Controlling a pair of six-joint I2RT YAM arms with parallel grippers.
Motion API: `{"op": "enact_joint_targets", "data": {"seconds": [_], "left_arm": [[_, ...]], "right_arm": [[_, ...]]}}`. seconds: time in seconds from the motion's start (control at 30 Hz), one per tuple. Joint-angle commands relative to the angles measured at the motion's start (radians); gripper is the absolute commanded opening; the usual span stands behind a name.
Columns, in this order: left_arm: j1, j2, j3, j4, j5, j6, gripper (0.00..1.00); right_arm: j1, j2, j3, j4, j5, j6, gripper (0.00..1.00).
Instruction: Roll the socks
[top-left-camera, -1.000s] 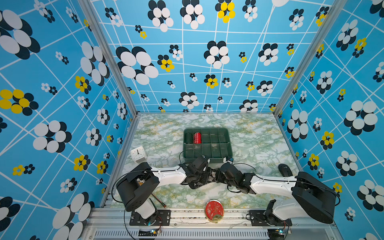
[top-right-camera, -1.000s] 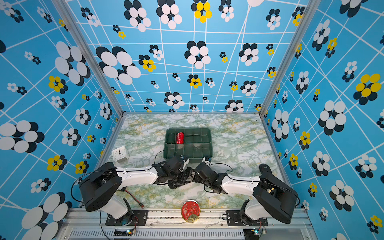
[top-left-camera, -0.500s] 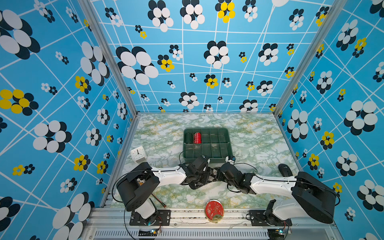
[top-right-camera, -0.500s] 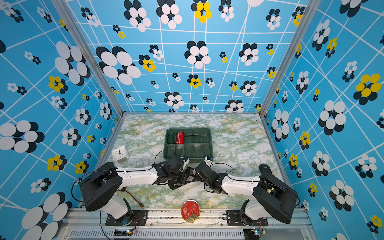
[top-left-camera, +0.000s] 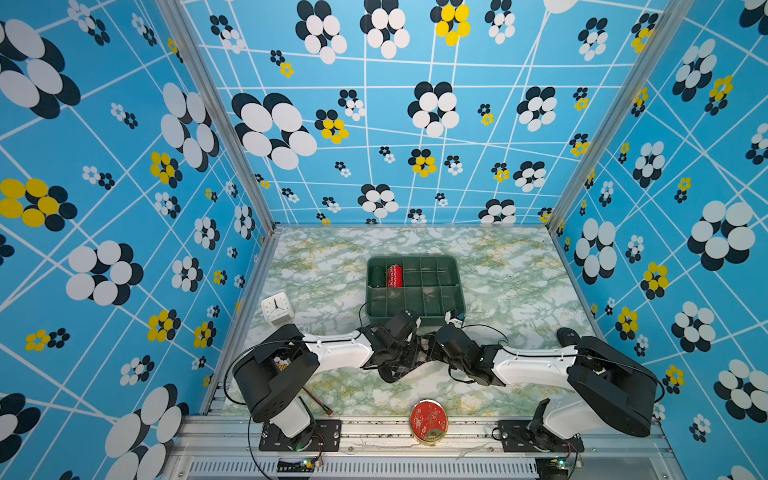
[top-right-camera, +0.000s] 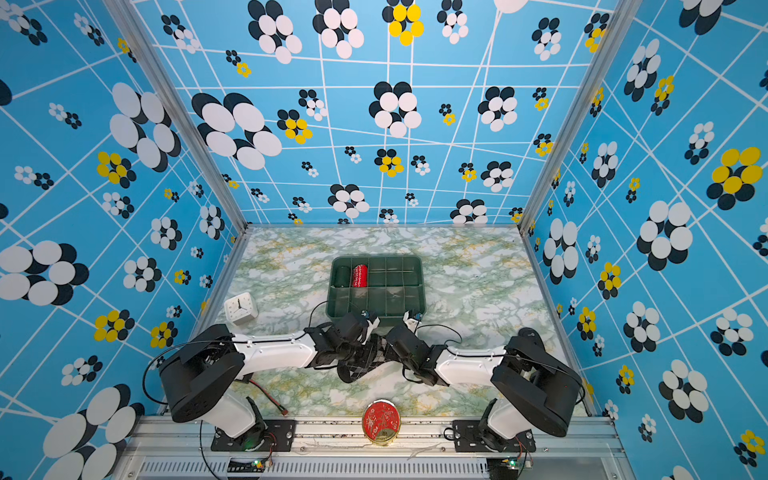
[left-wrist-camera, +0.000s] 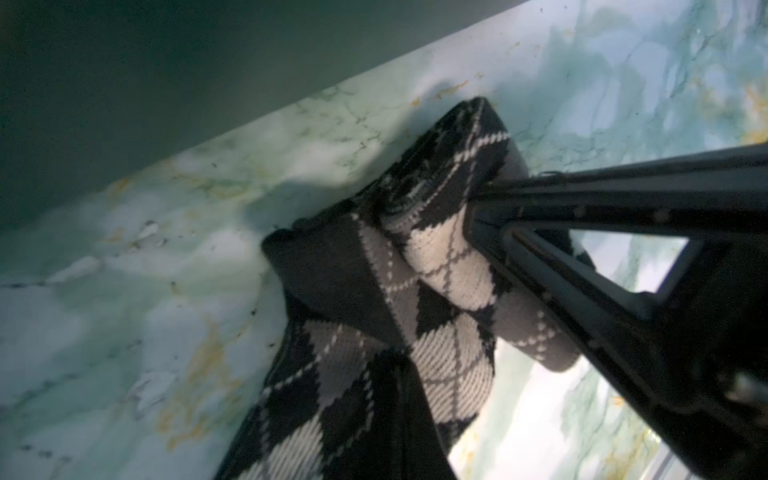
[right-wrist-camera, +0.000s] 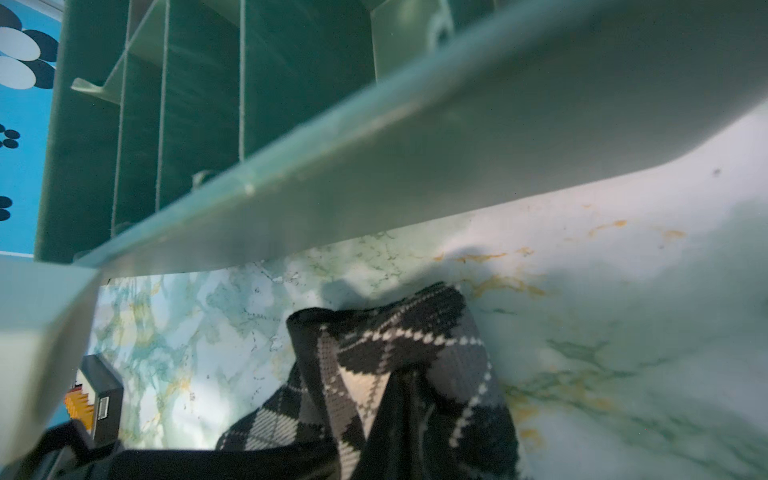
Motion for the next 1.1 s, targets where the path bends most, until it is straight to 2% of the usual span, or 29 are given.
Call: {"op": "enact_joint_targets", "data": {"seconds": [0.0, 0.2, 0.43, 1.07], "left_arm": [[0.004, -0.042, 0.049, -0.030, 0.052, -0.006, 0.03], [0.007, -0.053, 0.104, -0.009, 0.103, -0.007, 0.03], [0.006, 0.027, 0.134, 0.043, 0.125, -0.025, 0.03], [-0.016, 0.122, 0.172, -0.017, 0.026, -0.011, 0.02]], "right_arm": [[0.012, 0.035, -0.004, -0.100, -0.031, -0.014, 0.10], [0.014, 0.015, -0.017, -0.123, -0.016, -0.009, 0.10], [0.017, -0.007, -0.031, -0.125, -0.010, -0.006, 0.10], [0.018, -0.041, -0.056, -0.116, 0.001, 0.003, 0.11]]}}
